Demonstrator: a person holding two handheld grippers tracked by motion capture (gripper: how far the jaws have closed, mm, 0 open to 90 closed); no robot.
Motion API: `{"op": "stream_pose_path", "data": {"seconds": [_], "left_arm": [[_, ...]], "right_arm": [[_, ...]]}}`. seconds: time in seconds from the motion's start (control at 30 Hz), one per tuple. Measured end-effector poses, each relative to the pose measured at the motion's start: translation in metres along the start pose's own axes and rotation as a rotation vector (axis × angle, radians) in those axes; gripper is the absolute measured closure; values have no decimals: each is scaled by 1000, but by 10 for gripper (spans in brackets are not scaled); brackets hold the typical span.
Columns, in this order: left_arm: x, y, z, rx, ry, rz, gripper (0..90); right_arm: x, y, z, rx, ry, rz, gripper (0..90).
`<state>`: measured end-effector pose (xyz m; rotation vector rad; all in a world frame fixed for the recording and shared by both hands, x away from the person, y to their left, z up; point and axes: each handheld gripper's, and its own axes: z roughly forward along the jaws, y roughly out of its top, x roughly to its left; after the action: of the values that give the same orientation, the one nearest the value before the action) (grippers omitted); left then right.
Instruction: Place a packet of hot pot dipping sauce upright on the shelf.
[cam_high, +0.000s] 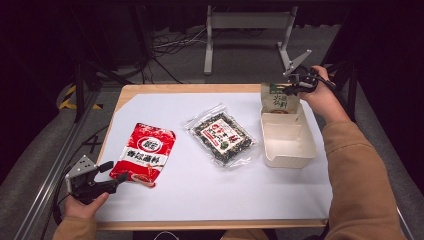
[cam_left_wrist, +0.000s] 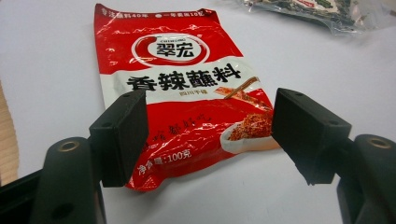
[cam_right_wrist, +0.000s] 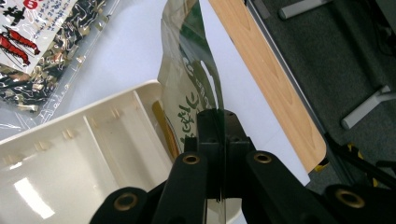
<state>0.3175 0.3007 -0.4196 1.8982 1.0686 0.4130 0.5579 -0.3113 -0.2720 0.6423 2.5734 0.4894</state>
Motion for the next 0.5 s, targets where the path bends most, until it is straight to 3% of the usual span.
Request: {"op": "stream_pose_path", "data": {"seconds": [0.1, 0.17, 0.3, 0.5], "left_arm": [[0, 1, 1, 2, -3, 4, 283], [-1, 2, 3, 2, -8, 3, 282], [-1, 4, 6, 6, -13, 18, 282], [-1, 10, 12, 1, -31, 33, 274]], "right_arm": [[0, -5, 1, 11, 3, 24, 885], [0, -12, 2, -9, 13, 75, 879], [1, -18, 2, -17, 15, 122, 843], [4, -22, -9, -98, -29, 178, 673]]}}
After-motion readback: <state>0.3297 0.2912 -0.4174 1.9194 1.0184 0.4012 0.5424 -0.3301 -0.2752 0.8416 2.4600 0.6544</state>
